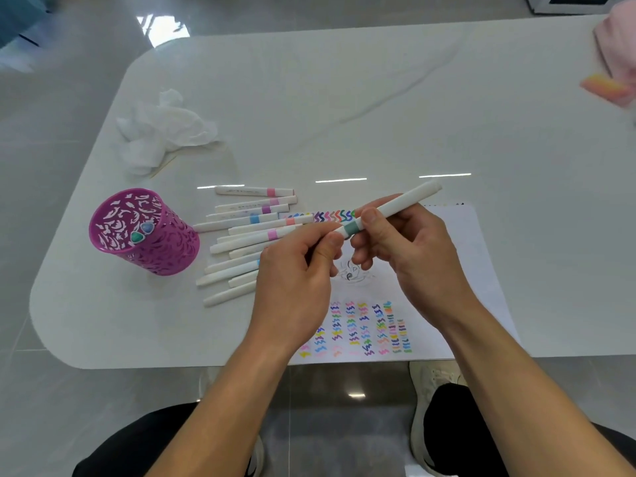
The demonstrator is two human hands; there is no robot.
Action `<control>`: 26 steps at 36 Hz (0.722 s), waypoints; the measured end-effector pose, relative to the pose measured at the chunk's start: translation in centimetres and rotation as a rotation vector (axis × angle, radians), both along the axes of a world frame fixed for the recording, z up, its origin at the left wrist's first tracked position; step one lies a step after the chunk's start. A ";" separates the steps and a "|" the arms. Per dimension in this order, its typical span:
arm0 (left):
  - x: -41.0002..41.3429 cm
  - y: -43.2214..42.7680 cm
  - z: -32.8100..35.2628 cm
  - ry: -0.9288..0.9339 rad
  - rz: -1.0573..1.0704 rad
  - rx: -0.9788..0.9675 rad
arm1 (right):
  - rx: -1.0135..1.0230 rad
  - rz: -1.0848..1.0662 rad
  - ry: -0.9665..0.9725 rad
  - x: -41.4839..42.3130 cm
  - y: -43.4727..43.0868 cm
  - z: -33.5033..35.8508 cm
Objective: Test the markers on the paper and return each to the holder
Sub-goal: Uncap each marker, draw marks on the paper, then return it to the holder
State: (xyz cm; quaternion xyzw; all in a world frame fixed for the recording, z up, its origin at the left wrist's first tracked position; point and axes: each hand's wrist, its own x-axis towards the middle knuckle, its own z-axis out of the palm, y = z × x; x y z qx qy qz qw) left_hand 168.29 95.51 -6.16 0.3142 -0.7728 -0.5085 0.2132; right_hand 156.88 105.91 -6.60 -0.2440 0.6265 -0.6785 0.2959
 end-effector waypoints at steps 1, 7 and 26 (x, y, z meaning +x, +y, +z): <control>-0.1 0.0 0.0 0.000 0.000 -0.006 | -0.003 0.004 -0.005 -0.2 0.0 0.0; -0.4 0.3 -0.2 0.016 0.004 -0.015 | -0.018 0.031 -0.045 -0.8 0.5 -0.3; -0.3 -0.9 0.0 0.052 0.088 -0.043 | 0.163 0.047 -0.023 -0.9 -0.6 -1.3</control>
